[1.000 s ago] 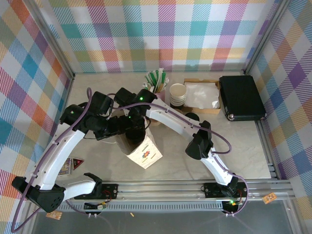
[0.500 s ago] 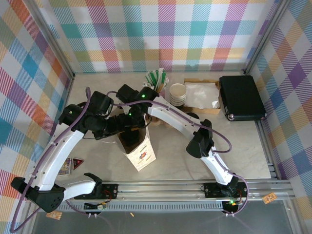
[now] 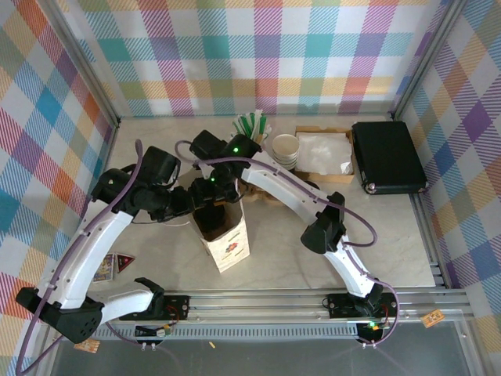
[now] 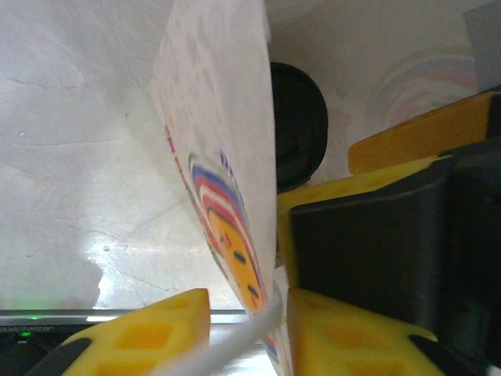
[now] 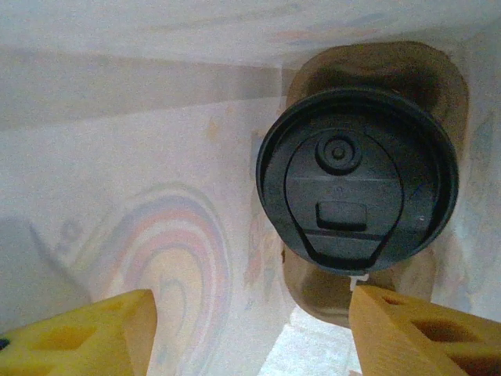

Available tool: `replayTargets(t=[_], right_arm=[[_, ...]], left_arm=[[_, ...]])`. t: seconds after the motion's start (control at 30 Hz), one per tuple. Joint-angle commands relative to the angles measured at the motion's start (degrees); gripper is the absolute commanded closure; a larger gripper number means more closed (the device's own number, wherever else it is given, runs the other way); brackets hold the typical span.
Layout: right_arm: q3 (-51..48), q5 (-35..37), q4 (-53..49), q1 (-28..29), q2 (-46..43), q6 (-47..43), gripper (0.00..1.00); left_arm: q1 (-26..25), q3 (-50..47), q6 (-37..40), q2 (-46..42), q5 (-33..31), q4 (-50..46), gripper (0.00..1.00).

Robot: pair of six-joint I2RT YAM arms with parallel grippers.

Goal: Pack the takeout coffee

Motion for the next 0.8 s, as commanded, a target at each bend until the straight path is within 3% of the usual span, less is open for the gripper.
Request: replayTargets(t=[0.0,0.47,0.77], right_arm=[[2.9,-1.5,2.6,1.5,-3.1,1.1,0.34],[4.6,0.6,1.8,2.1,-3.0,0.7,0.39],[4.7,2.2,2.2,2.4,-4.1,0.5,0.40]], left_arm=[[-0.7,1.5,1.6,0.0,3.6,1.9,0.60],[-0.3,3.8,2.5,-1.9,5.1,3.9,0.55],[-0.2,6.1,3.8,-3.3,4.4,5.9,0.41]])
